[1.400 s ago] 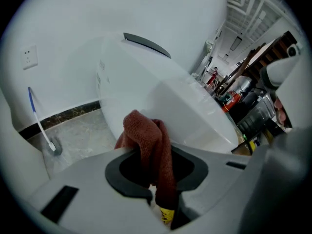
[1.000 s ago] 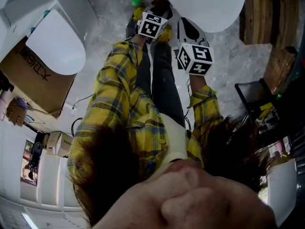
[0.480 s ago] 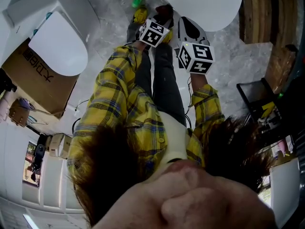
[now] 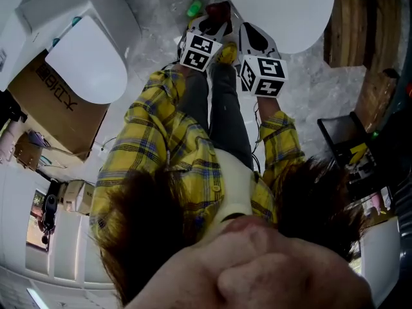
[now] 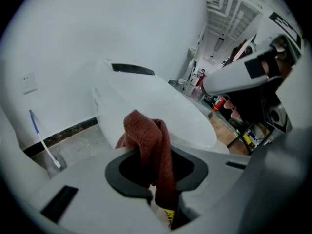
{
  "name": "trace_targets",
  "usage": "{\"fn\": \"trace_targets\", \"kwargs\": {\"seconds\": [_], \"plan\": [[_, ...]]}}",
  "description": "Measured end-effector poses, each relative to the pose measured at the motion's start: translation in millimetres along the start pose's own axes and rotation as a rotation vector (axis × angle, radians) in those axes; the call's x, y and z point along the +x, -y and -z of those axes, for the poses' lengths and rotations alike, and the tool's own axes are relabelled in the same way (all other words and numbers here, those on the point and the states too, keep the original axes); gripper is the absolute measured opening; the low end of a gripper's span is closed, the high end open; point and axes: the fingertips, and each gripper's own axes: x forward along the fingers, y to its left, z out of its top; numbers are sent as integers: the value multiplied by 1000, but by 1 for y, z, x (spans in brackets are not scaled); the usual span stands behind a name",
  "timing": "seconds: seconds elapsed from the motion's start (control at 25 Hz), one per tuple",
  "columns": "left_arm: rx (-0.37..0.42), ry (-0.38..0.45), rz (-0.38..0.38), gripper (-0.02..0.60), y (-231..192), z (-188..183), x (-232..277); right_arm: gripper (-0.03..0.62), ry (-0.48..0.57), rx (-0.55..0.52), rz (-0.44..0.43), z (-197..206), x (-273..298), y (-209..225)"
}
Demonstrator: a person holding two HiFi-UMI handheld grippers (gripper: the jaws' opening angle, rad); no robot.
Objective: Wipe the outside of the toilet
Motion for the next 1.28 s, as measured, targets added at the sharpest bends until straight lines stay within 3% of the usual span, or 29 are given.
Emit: {"fn": "trace_targets", "kwargs": {"seconds": [0.24, 0.64, 1.16, 1.28], "plan": [[-52, 86, -75, 97, -52, -39, -10, 26, -12, -25, -23, -16, 25, -14], [-60, 141, -191, 97, -127, -72, -4, 26, -12, -62, -66, -50, 66, -30], [-91, 193, -272, 97, -194, -102, 26, 26, -19, -92, -119, -64, 105, -45], [-56, 201, -254, 95, -206, -106, 35, 26, -23, -96, -127, -63, 110, -48]]}}
